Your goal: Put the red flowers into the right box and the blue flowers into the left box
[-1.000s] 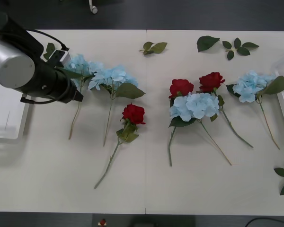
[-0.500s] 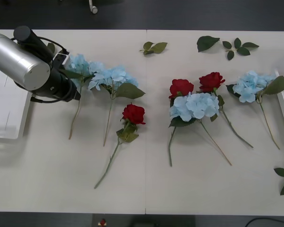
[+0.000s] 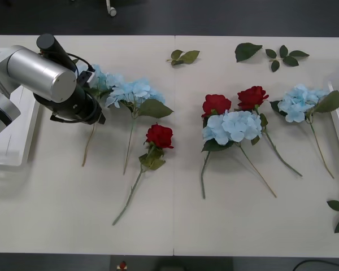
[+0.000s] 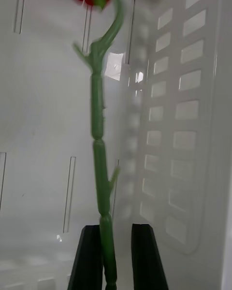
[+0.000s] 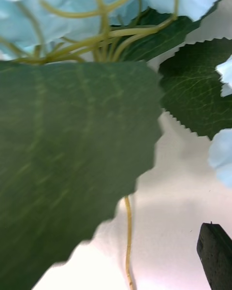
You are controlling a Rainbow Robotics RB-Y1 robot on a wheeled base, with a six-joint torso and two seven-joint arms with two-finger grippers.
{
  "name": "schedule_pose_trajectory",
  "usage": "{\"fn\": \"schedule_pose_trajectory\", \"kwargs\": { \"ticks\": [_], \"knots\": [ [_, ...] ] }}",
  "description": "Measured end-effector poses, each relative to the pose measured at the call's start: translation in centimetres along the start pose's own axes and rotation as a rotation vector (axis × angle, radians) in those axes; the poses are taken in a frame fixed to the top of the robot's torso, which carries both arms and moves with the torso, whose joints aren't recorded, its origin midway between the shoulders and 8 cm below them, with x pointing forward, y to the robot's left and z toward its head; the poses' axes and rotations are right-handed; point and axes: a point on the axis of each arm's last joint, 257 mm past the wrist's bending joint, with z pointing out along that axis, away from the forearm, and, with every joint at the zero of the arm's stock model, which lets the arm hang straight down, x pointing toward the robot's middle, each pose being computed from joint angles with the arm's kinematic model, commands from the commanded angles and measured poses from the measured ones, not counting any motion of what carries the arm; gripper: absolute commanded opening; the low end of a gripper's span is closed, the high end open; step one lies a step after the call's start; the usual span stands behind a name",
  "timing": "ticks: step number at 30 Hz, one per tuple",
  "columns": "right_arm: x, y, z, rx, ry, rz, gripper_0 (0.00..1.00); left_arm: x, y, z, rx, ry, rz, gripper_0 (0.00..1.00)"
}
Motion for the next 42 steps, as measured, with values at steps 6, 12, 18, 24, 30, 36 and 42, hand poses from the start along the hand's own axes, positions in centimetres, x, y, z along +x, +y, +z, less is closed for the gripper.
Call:
{"fn": "schedule_pose_trajectory", "kwargs": {
  "ticks": [6, 12, 18, 24, 30, 36, 42],
  "knots": [
    [-0.9, 0.7, -0.1, -0.033, 0.023, 0.0, 1.0, -0.4, -0.7, 0.6, -0.016, -0.003, 0.013, 1.0],
    [-3.3, 3.9, -0.6, -0.118, 0.041, -0.047, 1.0, 0.2, -0.9, 1.9, -0.007, 0.014, -0.018, 1.0],
    [-8.1, 9.7, -2.9, -0.258, 0.021, -0.161, 1.0, 1.1, -1.2, 3.3, 0.001, 0.04, -0.048, 1.0],
    [-12.7, 16.0, -6.0, -0.376, -0.025, -0.161, 1.0, 1.2, -1.5, 3.8, 0.001, 0.047, -0.055, 1.0],
    [-14.4, 20.0, -8.0, -0.44, -0.009, 0.002, 1.0, 1.2, -1.4, 3.9, -0.007, 0.046, -0.052, 1.0],
    [-14.6, 22.1, -6.7, -0.44, 0.006, 0.092, 1.0, 1.2, -1.1, 3.9, -0.017, 0.046, -0.049, 1.0],
    [-14.6, 25.5, -2.5, -0.442, 0.034, 0.129, 1.0, 1.7, -1.5, 4.5, -0.011, 0.059, -0.059, 1.0]
  ]
}}
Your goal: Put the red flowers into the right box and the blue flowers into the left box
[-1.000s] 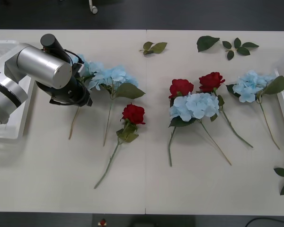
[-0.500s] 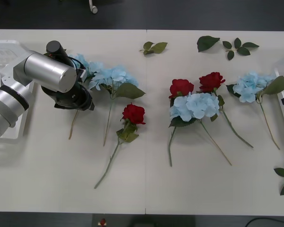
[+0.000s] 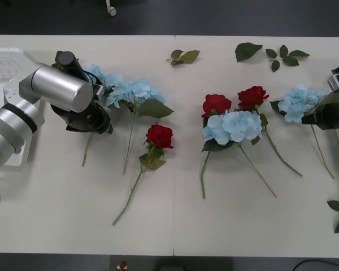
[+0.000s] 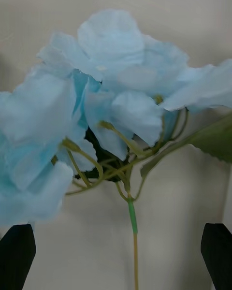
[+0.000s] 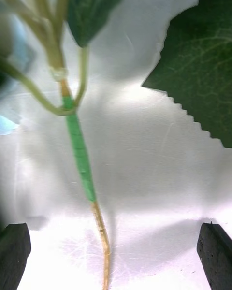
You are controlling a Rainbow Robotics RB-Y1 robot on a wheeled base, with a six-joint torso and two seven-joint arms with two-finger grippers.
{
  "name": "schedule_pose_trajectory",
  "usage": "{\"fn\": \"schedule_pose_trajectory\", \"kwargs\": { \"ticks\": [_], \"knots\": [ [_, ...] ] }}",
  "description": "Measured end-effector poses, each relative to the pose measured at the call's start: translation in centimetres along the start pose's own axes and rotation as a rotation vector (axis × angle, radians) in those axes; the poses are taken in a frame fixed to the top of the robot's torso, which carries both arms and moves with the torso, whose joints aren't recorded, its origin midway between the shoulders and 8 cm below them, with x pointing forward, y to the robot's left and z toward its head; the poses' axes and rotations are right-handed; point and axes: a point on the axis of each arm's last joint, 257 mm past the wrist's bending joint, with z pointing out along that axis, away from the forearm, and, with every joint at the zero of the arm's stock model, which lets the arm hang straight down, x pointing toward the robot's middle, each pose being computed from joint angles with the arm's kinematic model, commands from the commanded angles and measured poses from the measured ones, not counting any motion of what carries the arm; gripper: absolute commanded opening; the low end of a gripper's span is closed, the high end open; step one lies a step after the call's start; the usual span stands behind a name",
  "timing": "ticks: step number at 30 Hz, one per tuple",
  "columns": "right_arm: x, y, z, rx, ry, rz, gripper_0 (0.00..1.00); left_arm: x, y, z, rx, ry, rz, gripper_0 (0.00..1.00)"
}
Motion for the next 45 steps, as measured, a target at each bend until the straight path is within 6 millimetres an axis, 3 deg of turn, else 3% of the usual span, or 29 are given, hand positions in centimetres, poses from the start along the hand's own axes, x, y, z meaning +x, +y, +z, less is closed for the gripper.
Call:
{"fn": "schedule_pose_trajectory", "kwargs": {
  "ticks": [6, 9, 12, 13, 14, 19, 27, 30, 31, 42, 43, 45],
  "knots": [
    [-0.6, 2.0, 2.4, -0.011, 0.016, -0.008, 1.0, 0.0, -0.2, 0.0, 0.003, 0.0, 0.001, 0.98],
    [-0.5, 2.6, 2.9, -0.023, 0.017, -0.004, 1.0, 0.0, -0.1, 0.2, 0.002, -0.002, -0.003, 0.79],
    [-0.5, 2.7, 2.9, -0.023, 0.018, -0.007, 1.0, -0.1, 0.0, 0.2, 0.002, -0.005, -0.006, 0.65],
    [-0.4, 2.6, 3.0, -0.019, 0.02, -0.011, 1.0, -0.1, 0.0, 0.2, 0.002, -0.005, -0.006, 0.53],
    [-0.2, 2.5, 3.0, -0.015, 0.022, -0.017, 1.0, -0.2, 0.0, 0.2, 0.002, -0.005, -0.006, 0.47],
    [0.9, 2.1, 3.7, -0.001, 0.034, -0.035, 1.0, -0.1, 0.0, 0.3, 0.001, -0.003, -0.008, 0.3],
    [2.3, 1.5, 4.3, 0.015, 0.055, -0.045, 1.0, 0.0, -0.8, 0.5, 0.013, 0.0, -0.005, 0.27],
    [2.2, 1.5, 4.3, 0.015, 0.051, -0.045, 1.0, 0.0, -0.9, 0.5, 0.013, -0.001, -0.005, 0.11],
    [2.2, 1.5, 4.3, 0.016, 0.051, -0.045, 1.0, 0.0, -0.9, 0.5, 0.013, -0.001, -0.005, 0.01],
    [3.1, 0.5, 5.4, 0.036, 0.049, -0.069, 1.0, -0.2, -0.5, 0.4, 0.0, -0.006, 0.001, 0.0],
    [3.4, 0.6, 5.5, 0.036, 0.056, -0.074, 0.98, -0.3, -0.5, 0.4, -0.002, -0.008, 0.002, 0.0],
    [4.0, 0.7, 5.7, 0.035, 0.066, -0.08, 0.81, -0.8, -0.5, 0.1, 0.0, -0.017, -0.002, 0.0]
  ]
}}
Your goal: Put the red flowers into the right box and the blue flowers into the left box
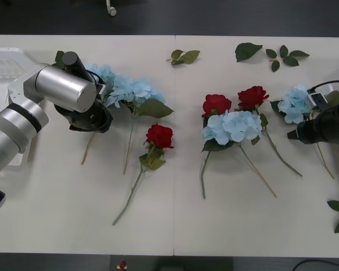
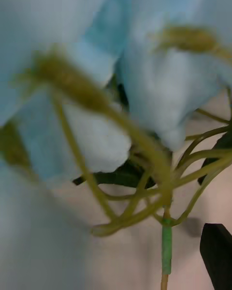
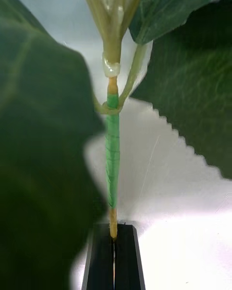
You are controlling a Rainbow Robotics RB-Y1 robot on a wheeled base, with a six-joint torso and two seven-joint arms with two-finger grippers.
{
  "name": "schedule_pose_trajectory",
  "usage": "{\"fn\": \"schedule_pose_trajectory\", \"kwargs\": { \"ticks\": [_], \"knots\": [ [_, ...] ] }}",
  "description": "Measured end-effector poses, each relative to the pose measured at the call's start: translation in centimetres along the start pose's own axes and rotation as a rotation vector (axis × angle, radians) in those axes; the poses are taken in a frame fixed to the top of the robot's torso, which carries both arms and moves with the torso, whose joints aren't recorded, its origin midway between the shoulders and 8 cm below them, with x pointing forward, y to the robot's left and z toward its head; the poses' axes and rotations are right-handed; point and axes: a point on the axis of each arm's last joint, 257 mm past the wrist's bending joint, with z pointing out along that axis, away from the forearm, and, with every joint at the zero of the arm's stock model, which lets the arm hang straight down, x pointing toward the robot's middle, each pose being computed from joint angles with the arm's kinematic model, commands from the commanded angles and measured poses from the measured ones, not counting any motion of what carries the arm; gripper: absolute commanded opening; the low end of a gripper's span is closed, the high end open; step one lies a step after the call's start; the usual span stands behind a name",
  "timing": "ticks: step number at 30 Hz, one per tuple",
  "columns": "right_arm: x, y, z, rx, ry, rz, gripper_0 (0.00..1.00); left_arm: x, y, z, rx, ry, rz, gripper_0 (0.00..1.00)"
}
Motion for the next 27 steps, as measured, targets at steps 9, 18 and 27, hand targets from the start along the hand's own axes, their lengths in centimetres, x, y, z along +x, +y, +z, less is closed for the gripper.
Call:
{"fn": "schedule_pose_trajectory", "kwargs": {
  "ticks": [9, 18, 27],
  "knots": [
    [0.3, -0.2, 0.1, 0.005, 0.007, 0.001, 0.06, -3.0, 1.5, -6.0, 0.066, -0.026, 0.043, 0.0],
    [-0.3, -0.3, 0.1, 0.007, -0.017, 0.003, 0.0, -3.4, 8.4, -13.1, 0.102, -0.037, 0.055, 0.0],
    [-2.9, 1.3, -2.1, -0.1, -0.034, 0.15, 0.0, -1.9, 15.1, -18.5, 0.101, -0.047, 0.104, 0.0]
  ]
}}
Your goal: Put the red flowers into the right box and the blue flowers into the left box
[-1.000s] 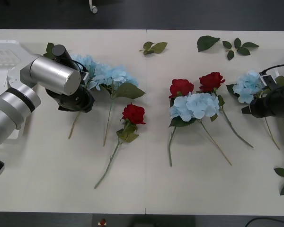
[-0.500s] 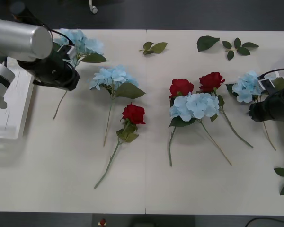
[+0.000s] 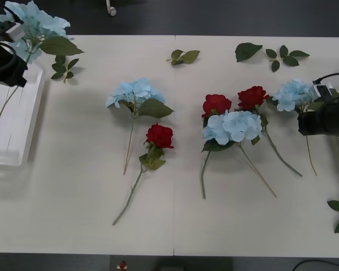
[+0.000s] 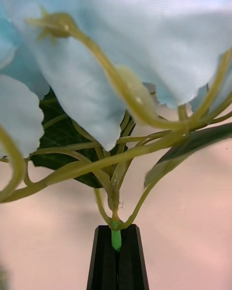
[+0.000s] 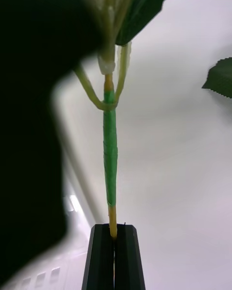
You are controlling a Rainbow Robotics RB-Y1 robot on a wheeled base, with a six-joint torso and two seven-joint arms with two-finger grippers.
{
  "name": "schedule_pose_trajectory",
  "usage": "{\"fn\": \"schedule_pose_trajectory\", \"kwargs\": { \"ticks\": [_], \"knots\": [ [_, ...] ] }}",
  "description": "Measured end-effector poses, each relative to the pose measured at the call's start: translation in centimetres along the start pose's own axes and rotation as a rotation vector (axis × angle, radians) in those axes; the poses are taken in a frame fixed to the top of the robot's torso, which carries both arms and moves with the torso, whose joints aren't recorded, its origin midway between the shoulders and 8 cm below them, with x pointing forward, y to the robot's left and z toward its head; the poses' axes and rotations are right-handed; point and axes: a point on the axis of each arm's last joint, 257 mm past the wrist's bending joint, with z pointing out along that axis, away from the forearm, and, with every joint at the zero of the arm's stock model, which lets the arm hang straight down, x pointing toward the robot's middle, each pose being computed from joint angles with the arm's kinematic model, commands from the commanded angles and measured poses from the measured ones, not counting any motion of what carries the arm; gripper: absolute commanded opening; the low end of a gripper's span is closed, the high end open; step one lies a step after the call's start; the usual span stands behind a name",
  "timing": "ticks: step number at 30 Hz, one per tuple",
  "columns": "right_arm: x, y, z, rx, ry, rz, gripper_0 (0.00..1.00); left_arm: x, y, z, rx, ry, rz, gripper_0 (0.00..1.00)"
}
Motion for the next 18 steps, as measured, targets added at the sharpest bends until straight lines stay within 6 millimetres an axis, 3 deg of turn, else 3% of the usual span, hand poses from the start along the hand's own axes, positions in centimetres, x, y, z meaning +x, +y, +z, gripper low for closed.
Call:
{"fn": "schedule_pose_trajectory", "kwargs": {
  "ticks": [5, 9, 14, 18],
  "knots": [
    [-3.8, 1.7, -4.0, -0.104, -0.045, 0.029, 0.0, 0.9, 3.9, -2.9, -0.064, -0.009, 0.072, 0.0],
    [-7.1, 3.8, -7.4, -0.248, -0.114, 0.1, 0.0, 2.1, 7.2, -4.1, -0.11, -0.002, 0.019, 0.0],
    [-9.1, 5.6, -9.7, -0.349, -0.199, -0.084, 0.0, 3.7, 10.6, -4.5, -0.146, 0.001, -0.058, 0.0],
    [-10.7, 9.1, -11.6, -0.5, -0.256, -0.019, 0.0, 4.7, 13.3, -3.7, -0.194, -0.005, -0.114, 0.0]
  ]
}}
